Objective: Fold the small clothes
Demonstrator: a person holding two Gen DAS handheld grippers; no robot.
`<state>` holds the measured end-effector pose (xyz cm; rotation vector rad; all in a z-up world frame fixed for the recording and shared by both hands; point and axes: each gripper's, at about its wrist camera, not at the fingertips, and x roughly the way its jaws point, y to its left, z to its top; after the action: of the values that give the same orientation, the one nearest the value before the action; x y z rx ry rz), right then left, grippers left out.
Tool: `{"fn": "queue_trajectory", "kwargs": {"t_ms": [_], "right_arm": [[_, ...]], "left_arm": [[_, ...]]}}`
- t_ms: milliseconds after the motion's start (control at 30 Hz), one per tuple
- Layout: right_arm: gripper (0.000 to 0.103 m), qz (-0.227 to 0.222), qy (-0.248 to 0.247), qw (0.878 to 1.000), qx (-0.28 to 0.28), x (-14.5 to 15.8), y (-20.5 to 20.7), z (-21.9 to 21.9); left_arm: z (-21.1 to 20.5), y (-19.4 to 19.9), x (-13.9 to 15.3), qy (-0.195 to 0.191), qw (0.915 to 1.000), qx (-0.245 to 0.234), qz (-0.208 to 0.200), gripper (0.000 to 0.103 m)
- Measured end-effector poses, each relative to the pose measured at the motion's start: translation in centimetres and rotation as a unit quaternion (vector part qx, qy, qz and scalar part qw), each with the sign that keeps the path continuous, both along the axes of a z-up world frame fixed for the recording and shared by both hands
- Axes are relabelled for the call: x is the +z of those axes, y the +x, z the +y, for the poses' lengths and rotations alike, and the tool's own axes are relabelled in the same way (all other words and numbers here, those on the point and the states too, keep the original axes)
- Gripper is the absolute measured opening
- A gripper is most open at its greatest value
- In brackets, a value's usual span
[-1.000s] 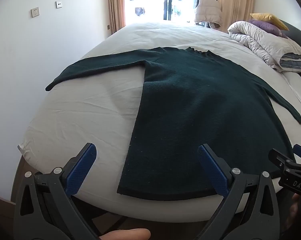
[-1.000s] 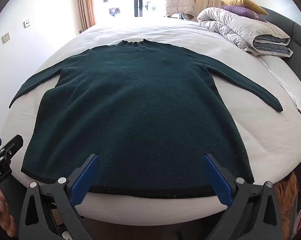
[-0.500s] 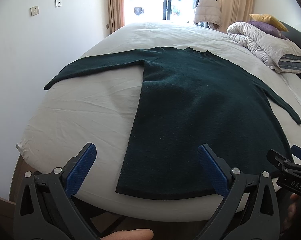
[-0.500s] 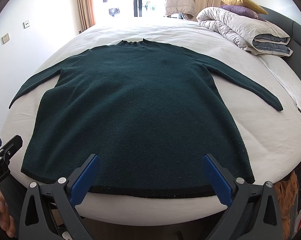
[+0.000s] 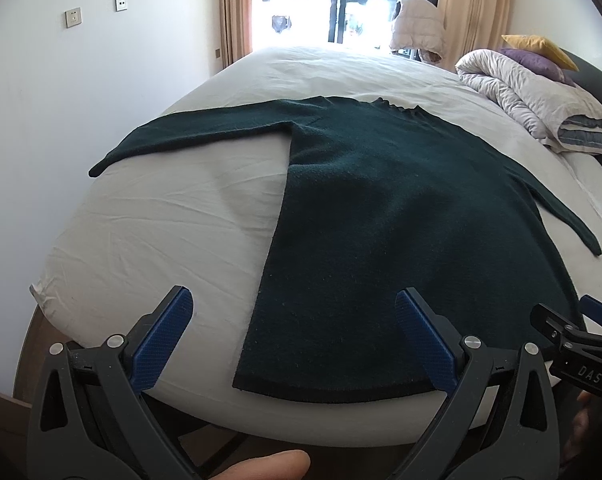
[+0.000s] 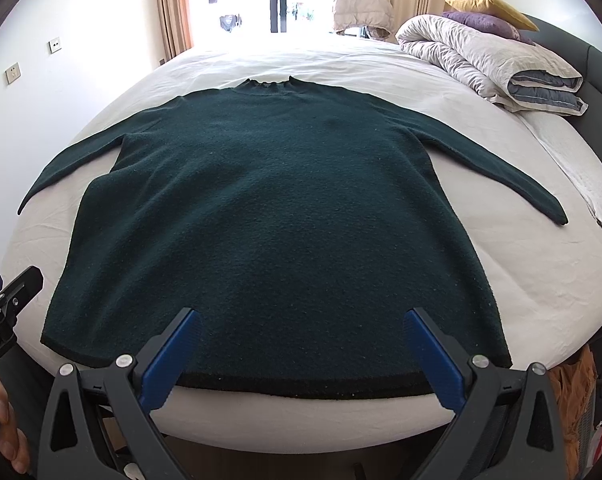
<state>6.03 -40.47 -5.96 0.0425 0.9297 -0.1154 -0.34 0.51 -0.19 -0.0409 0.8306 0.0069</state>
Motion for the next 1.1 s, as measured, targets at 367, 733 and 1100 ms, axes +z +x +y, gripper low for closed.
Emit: {"fn": "queue_trajectory", "kwargs": {"t_ms": [367,733,1100], "right_arm": [[0.103,0.0,0.0,1.0,0.0,0.0,0.1,0.1],[0.103,-0.002,0.0,1.0,-0.001,-0.1,0.1,0.1],[0.103,-0.004,0.003,1.0,-0.002,0.0,0.0,0.1]], "left_arm": [[0.7,0.0,0.2,-0.017,0.9998,0.005,-0.006,0.103],[0.9,-0.3,0.5,-0.016,0.9997,0.012,-0.016,0.103],[1.3,-0.4,0.5,-0.016,0.9995,0.014,-0.025,0.103]]}}
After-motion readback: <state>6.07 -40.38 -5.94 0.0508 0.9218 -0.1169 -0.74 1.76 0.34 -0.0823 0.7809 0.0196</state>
